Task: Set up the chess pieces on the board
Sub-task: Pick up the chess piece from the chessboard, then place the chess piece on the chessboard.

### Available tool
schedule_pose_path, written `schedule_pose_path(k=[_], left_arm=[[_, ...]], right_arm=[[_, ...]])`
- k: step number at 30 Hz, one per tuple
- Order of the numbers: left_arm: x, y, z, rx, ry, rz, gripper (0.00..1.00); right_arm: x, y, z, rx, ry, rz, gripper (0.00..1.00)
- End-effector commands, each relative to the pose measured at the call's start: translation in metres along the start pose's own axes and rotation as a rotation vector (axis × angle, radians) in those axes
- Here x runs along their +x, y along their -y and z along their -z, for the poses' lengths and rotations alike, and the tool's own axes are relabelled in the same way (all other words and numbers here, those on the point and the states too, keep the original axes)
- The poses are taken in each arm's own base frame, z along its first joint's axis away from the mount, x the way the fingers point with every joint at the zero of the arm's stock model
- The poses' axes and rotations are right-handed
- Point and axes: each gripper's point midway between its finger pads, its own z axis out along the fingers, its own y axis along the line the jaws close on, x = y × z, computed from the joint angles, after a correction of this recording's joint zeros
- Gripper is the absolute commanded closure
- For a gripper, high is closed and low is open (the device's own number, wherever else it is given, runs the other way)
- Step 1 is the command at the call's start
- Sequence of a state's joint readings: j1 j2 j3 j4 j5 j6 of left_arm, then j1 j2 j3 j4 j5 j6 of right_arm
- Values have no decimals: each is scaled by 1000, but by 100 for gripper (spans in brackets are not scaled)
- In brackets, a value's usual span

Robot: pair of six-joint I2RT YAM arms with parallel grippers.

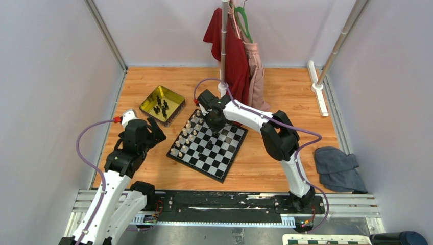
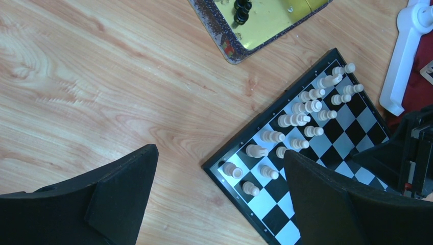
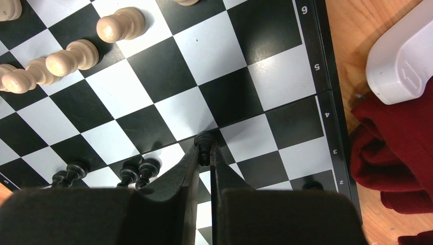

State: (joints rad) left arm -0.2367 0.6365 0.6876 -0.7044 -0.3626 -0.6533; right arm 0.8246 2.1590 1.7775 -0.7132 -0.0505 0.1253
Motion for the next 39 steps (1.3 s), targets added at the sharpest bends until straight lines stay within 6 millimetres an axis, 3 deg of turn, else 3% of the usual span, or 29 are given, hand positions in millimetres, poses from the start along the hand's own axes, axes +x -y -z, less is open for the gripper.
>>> schedule_pose_path(k=[1, 11, 16, 26, 39], left_arm=[[-1, -1, 1, 3, 10, -3, 0], [-1, -3, 5, 7, 13, 0, 0], [0, -1, 4, 16, 7, 5, 0], [2, 3, 6, 37, 1, 11, 0], [2, 3, 7, 37, 0, 5, 0]], right_arm=[[5, -4, 5, 1, -25, 19, 99], [17, 5, 28, 46, -7, -2, 100], [30, 18, 38, 117, -12, -15, 100], [51, 32, 43, 167, -36, -53, 100], [56, 53, 40, 201, -47, -96, 100]])
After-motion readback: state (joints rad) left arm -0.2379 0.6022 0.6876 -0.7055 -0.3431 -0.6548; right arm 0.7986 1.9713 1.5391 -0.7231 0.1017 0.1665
